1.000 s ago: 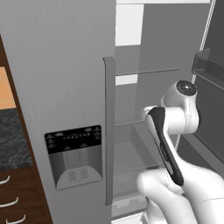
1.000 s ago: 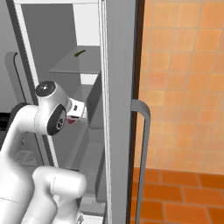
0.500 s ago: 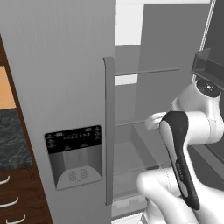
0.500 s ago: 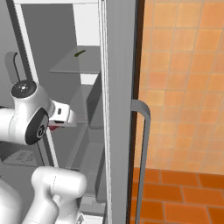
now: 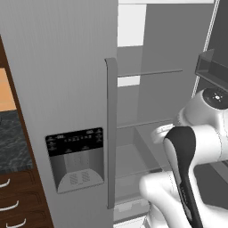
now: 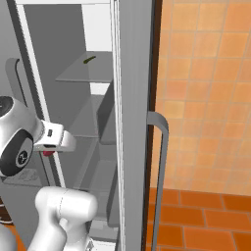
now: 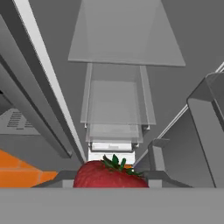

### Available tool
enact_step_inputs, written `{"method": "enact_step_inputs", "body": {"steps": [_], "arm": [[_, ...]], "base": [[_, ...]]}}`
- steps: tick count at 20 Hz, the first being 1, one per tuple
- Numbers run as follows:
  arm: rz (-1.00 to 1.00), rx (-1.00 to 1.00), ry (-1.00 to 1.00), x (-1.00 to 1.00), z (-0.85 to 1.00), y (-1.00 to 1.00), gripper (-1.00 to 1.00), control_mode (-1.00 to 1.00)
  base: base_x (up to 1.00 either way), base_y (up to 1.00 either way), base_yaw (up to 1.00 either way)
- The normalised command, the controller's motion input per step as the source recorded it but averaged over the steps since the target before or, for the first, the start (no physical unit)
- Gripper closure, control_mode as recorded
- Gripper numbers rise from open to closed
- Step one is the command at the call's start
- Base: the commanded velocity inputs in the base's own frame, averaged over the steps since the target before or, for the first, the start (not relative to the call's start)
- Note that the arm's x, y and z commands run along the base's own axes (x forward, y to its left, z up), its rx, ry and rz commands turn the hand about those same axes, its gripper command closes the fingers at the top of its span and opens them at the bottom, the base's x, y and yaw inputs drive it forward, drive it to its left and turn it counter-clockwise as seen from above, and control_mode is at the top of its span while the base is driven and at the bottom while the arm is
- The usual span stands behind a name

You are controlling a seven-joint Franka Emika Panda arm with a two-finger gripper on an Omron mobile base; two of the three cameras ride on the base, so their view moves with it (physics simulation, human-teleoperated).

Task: Take the strawberry from the fridge and place it on top of the pancake, located on the dining counter.

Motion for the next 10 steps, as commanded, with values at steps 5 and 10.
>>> {"method": "enact_step_inputs", "body": {"steps": [5,10], "arm": [[-0.05,0.00,0.04,0.00,-0.04,-0.09,1.00,-1.00],[0.00,0.00,0.01,0.00,0.00,0.00,1.00,-1.00]], "base": [[0.00,0.00,0.00],[0.00,0.00,0.00]]}}
